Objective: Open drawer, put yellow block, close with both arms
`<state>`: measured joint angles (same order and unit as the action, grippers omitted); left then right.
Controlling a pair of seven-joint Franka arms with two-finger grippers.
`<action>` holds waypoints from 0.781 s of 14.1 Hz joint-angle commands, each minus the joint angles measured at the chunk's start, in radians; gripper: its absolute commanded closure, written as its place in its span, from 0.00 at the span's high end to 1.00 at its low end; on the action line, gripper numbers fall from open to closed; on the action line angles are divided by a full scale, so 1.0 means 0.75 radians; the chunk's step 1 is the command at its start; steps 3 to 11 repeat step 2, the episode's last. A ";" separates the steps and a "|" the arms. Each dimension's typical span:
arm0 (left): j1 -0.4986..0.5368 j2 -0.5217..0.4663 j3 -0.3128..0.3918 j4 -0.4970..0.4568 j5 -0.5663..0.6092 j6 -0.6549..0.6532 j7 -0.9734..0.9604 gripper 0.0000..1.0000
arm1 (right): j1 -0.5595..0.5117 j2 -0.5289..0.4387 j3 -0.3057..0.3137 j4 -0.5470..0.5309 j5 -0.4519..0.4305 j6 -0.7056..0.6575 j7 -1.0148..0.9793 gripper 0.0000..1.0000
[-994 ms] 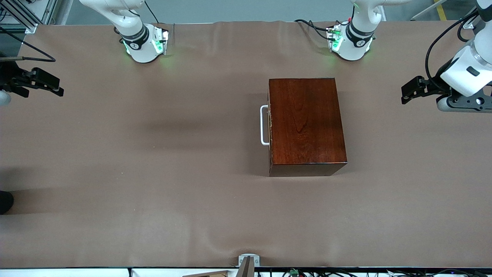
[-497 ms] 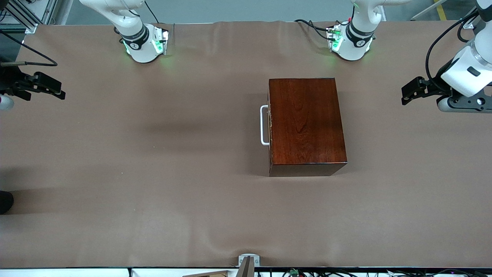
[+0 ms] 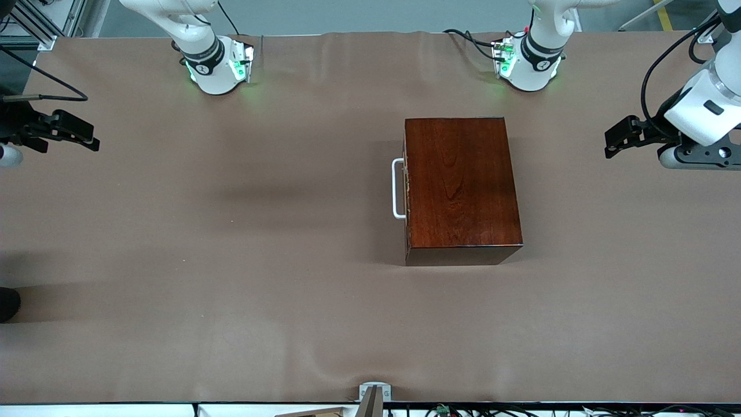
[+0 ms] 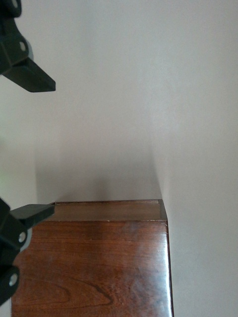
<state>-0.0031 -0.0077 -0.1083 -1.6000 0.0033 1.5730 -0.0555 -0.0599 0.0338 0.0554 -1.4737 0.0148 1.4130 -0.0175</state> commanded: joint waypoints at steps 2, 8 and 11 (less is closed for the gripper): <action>0.004 -0.012 -0.003 -0.002 -0.004 0.011 -0.012 1.00 | 0.002 0.010 0.002 0.024 0.007 0.000 0.003 1.00; 0.004 -0.012 -0.003 -0.002 -0.004 0.011 -0.012 1.00 | 0.002 0.010 0.002 0.024 0.007 0.000 0.003 1.00; 0.004 -0.012 -0.003 -0.002 -0.004 0.011 -0.012 1.00 | 0.002 0.010 0.002 0.024 0.007 0.000 0.003 1.00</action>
